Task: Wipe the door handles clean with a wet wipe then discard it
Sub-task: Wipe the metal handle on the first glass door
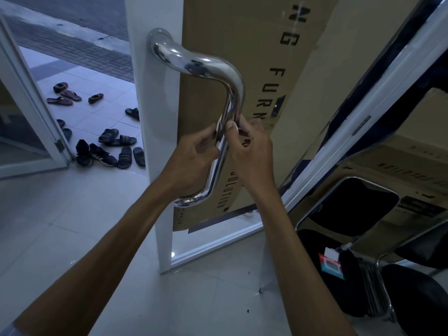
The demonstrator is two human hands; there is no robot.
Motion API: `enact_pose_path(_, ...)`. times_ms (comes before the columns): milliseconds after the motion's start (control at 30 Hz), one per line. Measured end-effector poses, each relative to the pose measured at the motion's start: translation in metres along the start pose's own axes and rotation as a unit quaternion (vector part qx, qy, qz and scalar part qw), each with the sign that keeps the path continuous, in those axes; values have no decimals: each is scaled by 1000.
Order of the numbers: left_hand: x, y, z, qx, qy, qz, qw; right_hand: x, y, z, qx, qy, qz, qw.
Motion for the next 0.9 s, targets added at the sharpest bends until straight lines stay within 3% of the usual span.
enact_pose_path(600, 0, -4, -28, -46, -13, 3, 999, 1, -2, 1, -6, 11, -12, 1000)
enact_pose_path(900, 14, 13, -62, -98, -87, -5, 991, -2, -4, 0, -10, 22, -28, 999)
Point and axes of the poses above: each hand's wrist, its own y-axis towards the middle knuckle, its own x-axis out of the back of the hand, z = x × y, the point moved 10 cm from there along y, towards the middle knuckle, and after that the axes turned 13 degrees about z, right-handed, at the moved point
